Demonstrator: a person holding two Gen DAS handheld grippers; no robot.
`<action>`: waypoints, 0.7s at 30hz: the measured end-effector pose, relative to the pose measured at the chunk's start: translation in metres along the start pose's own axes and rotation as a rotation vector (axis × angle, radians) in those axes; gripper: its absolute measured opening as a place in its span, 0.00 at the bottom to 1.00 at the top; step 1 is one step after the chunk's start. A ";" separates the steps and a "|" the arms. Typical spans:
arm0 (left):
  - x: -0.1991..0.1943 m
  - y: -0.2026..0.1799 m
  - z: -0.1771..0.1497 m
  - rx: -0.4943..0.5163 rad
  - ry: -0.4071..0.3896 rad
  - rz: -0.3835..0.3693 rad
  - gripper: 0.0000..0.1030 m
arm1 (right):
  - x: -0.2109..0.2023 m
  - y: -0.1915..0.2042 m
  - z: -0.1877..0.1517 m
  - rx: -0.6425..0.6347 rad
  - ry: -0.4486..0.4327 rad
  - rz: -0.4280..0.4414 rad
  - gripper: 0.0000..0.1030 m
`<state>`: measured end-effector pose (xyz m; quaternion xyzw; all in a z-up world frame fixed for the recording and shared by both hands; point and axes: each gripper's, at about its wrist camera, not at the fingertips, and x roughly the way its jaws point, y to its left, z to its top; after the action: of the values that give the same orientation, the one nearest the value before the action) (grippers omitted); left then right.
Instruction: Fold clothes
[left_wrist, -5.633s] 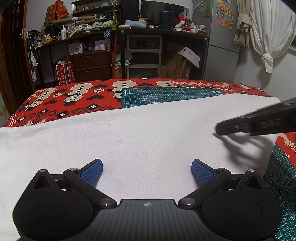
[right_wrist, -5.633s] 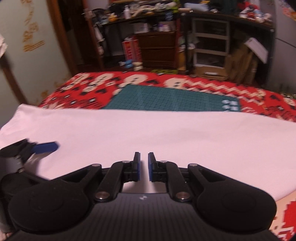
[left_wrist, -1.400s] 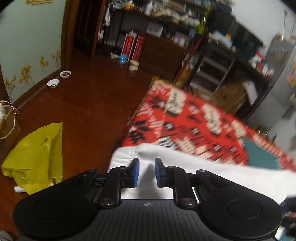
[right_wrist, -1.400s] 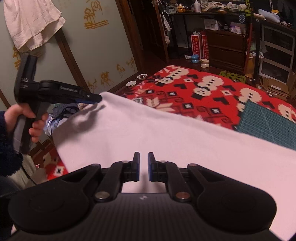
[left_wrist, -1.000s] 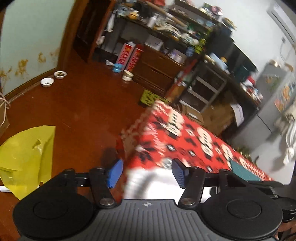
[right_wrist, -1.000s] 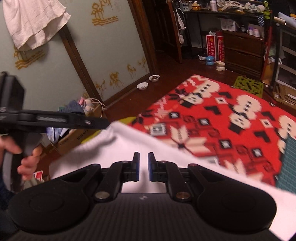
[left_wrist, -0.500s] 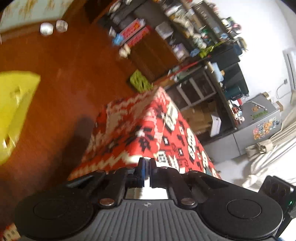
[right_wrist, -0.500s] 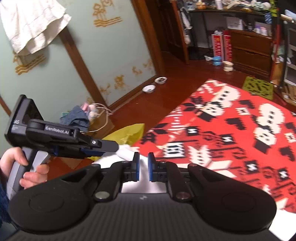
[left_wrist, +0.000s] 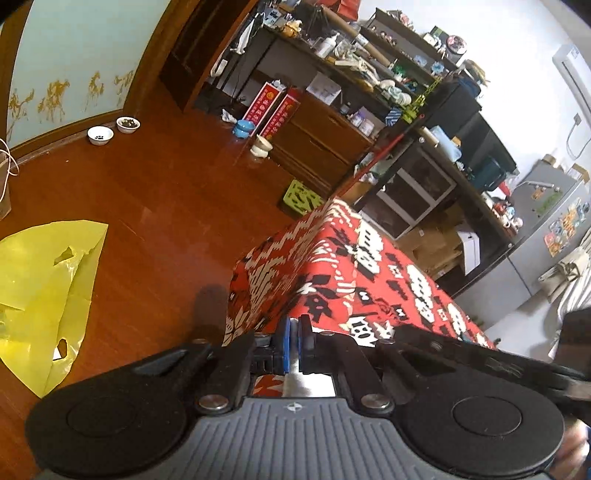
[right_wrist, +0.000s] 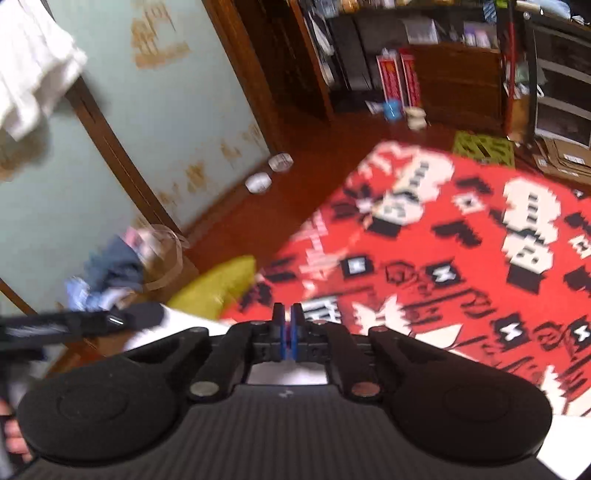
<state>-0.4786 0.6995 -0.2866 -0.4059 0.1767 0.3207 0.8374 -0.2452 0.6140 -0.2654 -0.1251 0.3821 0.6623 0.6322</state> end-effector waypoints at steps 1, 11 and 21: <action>-0.001 0.001 0.001 -0.011 -0.002 -0.016 0.04 | -0.007 0.001 -0.002 -0.002 0.001 0.025 0.03; -0.044 -0.029 -0.032 0.076 0.011 -0.155 0.04 | -0.048 0.025 -0.044 0.000 -0.011 0.152 0.10; -0.053 -0.062 -0.066 0.213 0.081 -0.233 0.04 | -0.066 -0.010 -0.059 0.359 0.057 0.289 0.26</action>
<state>-0.4775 0.5968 -0.2618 -0.3450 0.1952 0.1843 0.8994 -0.2439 0.5248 -0.2663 0.0266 0.5256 0.6636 0.5317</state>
